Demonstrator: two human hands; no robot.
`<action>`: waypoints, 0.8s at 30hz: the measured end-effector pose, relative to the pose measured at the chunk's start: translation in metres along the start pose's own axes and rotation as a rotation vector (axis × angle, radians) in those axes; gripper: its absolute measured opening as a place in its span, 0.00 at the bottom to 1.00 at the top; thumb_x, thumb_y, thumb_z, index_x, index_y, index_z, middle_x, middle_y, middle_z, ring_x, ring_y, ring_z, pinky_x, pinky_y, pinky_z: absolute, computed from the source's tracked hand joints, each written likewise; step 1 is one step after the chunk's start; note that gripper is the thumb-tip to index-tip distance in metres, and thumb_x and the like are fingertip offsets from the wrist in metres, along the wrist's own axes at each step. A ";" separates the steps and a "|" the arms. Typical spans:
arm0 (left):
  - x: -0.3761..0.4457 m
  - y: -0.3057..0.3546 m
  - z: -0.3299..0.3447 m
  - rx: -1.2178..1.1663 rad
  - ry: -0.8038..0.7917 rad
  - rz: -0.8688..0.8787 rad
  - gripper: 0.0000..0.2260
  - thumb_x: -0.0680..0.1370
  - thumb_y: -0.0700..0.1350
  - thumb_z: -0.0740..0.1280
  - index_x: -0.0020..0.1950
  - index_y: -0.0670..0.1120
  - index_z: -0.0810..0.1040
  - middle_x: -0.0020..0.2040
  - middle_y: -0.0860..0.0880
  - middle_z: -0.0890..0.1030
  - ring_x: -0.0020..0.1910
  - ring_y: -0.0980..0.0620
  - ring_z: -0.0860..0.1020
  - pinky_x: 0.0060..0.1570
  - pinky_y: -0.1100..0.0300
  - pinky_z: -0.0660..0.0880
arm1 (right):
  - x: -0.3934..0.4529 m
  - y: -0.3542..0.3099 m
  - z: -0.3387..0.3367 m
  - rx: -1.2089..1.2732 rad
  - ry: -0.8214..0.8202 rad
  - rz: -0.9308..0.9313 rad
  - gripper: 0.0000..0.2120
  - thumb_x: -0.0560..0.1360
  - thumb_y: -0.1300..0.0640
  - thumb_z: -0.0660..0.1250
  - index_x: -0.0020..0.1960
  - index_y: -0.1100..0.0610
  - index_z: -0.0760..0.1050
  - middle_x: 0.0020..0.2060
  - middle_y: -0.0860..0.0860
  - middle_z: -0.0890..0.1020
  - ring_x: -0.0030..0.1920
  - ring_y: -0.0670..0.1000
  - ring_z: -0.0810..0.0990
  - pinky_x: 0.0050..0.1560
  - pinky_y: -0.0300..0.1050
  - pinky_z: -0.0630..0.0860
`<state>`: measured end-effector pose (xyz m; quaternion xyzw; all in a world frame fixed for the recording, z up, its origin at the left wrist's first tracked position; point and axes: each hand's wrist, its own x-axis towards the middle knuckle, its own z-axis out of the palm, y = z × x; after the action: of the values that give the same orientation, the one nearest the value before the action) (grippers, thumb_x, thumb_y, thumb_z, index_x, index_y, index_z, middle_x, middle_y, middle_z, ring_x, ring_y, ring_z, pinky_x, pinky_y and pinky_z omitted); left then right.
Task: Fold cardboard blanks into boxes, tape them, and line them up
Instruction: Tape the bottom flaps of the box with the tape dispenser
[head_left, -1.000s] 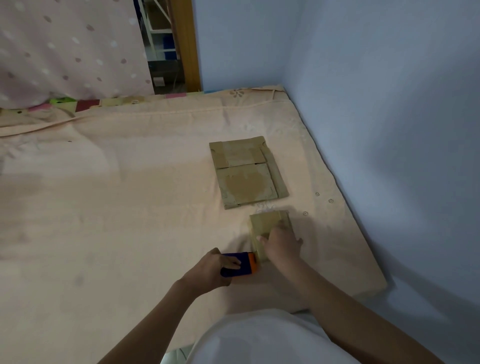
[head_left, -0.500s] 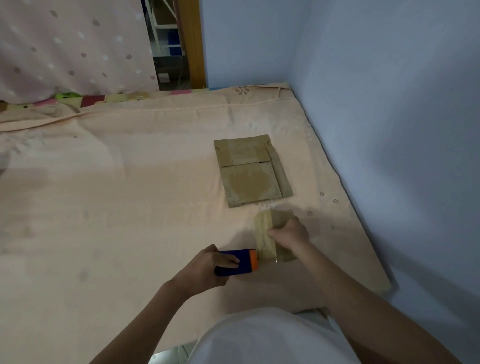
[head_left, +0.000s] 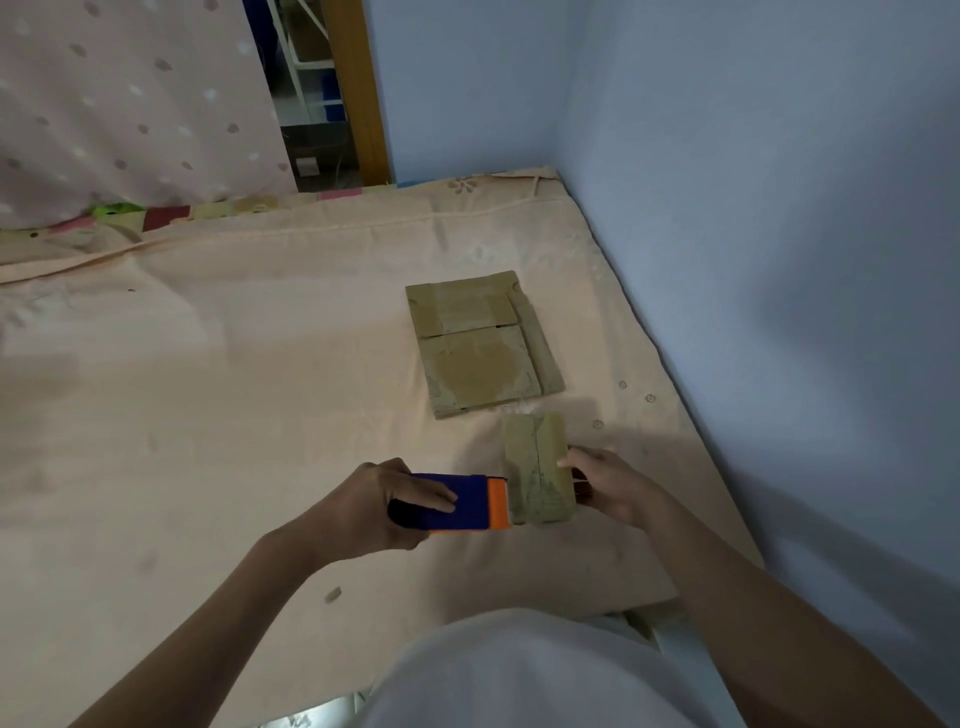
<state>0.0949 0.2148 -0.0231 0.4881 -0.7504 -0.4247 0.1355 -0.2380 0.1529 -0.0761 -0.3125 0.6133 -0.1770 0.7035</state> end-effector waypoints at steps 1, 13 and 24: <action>0.001 0.001 0.000 0.005 -0.014 -0.010 0.24 0.68 0.39 0.79 0.57 0.62 0.83 0.56 0.69 0.79 0.56 0.61 0.76 0.49 0.69 0.76 | 0.002 0.002 -0.001 0.008 -0.005 0.007 0.12 0.80 0.60 0.62 0.60 0.57 0.81 0.53 0.57 0.85 0.55 0.56 0.83 0.49 0.47 0.80; 0.019 -0.004 0.017 0.215 -0.184 -0.108 0.25 0.71 0.40 0.75 0.64 0.60 0.79 0.52 0.83 0.70 0.54 0.63 0.72 0.50 0.73 0.69 | 0.029 0.023 -0.009 -0.010 -0.053 0.055 0.17 0.79 0.61 0.65 0.67 0.55 0.78 0.57 0.54 0.84 0.60 0.54 0.82 0.65 0.51 0.77; 0.043 0.001 0.020 0.339 -0.314 -0.073 0.26 0.72 0.39 0.73 0.67 0.58 0.79 0.64 0.71 0.72 0.51 0.58 0.70 0.48 0.76 0.63 | 0.024 0.010 -0.017 -0.541 0.124 -0.181 0.25 0.75 0.61 0.71 0.71 0.56 0.74 0.65 0.53 0.79 0.64 0.52 0.78 0.66 0.47 0.74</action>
<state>0.0611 0.1887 -0.0436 0.4588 -0.8046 -0.3679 -0.0822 -0.2512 0.1415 -0.1018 -0.5307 0.6497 -0.0880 0.5371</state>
